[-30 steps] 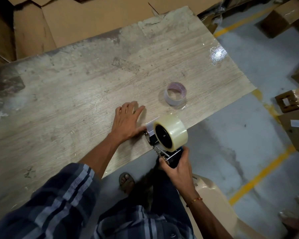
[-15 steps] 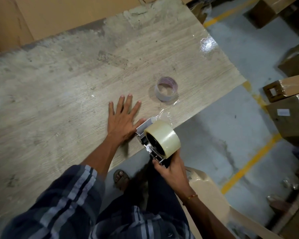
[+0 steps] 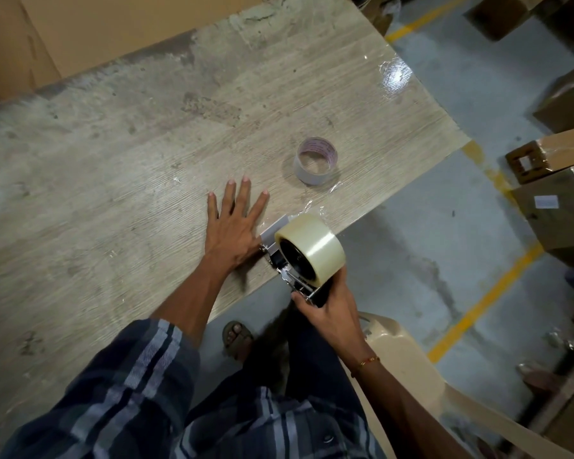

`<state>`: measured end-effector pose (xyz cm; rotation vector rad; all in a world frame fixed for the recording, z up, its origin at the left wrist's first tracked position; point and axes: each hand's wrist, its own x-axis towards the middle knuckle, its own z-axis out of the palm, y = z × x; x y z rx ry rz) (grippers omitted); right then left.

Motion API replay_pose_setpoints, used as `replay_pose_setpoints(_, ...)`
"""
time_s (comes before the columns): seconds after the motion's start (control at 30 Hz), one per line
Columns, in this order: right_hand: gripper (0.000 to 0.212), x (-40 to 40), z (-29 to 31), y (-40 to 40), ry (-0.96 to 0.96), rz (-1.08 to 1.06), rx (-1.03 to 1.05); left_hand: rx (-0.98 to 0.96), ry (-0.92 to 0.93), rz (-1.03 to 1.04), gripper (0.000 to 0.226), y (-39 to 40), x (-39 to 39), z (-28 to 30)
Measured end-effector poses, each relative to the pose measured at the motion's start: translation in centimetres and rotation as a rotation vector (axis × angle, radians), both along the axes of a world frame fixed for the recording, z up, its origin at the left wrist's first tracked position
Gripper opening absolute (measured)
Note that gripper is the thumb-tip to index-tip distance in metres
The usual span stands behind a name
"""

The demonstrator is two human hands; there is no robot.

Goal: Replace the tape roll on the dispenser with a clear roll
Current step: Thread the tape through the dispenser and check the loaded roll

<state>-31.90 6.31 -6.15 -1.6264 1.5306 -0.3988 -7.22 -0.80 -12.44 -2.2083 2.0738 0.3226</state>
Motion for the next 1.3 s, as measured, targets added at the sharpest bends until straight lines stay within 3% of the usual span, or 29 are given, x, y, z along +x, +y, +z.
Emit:
replay_pose_setpoints(0.27, 0.074, -1.3, 0.6, 1.6, 0.082, 0.027, -0.027, 0.039, 0.096, 0.035, 0.081, 0.0, -0.2, 1.3)
replay_pose_setpoints(0.4, 0.067, -4.1, 0.9, 3.5, 0.095, -0.013, 0.004, 0.031, 0.128, 0.050, 0.086, 0.1, -0.4, 1.8)
replay_pose_setpoints(0.67, 0.079, -4.3, 1.3, 4.1, 0.016, -0.056, 0.010, 0.051, 0.166, 0.124, 0.085, 0.8, -1.7, 2.0)
replay_pose_setpoints(0.83, 0.078, -4.2, 0.8, 4.0, 0.009, -0.071, 0.037, -0.029, 0.135, 0.034, 0.089, 3.8, -4.7, 1.3)
replay_pose_setpoints(1.0, 0.080, -4.7, 0.6, 3.8, 0.008, -0.044, 0.046, -0.069, 0.043, -0.134, 0.073, 4.7, -4.3, 0.6)
replay_pose_setpoints(1.3, 0.076, -5.5, 0.9, 4.0, 0.041, -0.018, 0.051, 0.014, 0.068, -0.104, 0.077, 4.6, -4.5, 1.6)
